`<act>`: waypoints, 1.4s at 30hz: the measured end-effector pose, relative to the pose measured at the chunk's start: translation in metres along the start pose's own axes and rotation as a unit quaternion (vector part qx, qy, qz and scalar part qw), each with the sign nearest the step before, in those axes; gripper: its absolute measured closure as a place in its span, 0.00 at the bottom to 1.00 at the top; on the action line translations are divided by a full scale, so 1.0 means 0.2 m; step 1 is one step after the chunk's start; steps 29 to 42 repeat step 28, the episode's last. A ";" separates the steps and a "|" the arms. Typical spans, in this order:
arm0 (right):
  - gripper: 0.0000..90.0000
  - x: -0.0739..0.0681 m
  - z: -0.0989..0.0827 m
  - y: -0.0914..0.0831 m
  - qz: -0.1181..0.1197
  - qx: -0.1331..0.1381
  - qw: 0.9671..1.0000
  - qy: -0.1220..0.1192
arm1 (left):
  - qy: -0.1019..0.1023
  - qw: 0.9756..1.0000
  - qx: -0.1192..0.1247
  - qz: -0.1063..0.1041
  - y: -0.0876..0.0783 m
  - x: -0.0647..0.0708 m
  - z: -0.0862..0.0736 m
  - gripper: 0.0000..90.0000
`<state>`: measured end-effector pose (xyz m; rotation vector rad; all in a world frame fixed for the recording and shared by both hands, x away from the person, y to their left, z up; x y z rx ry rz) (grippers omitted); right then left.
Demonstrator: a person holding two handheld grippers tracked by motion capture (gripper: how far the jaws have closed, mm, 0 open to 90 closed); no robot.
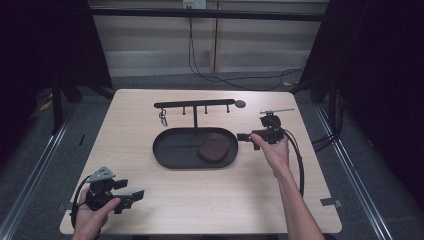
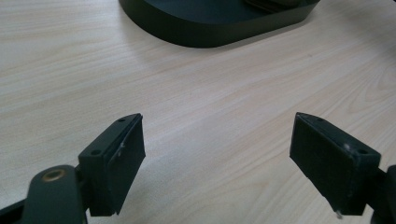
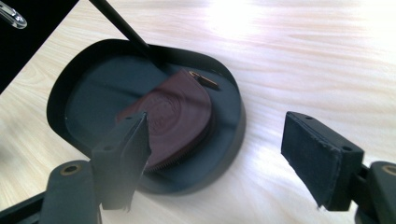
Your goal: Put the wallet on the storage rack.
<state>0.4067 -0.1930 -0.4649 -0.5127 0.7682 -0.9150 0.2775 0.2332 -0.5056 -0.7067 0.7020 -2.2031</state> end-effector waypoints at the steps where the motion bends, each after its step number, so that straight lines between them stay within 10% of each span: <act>1: 0.24 0.00 -0.01 -0.01 -0.002 -0.002 1.000 -0.001 | -0.001 1.000 0.002 0.001 0.00 0.00 0.00 0.20; 26: 0.22 0.12 -0.56 -0.30 -0.054 0.016 0.998 -0.015 | -0.002 1.000 -0.001 0.004 0.00 0.00 0.00 0.20; 42: 0.22 0.15 -0.58 -0.30 -0.070 0.008 0.997 -0.023 | 0.000 1.000 -0.001 0.005 0.00 0.00 0.00 0.20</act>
Point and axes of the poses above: each handheld gripper's, and its own axes: y roughly forward along the jaws, z roughly out of its top, x roughly to its right, the point moved 6 cm from there along y, roughly forward along the jaws, and after that the axes turned 1 degree about -x, right-handed, at the moved point
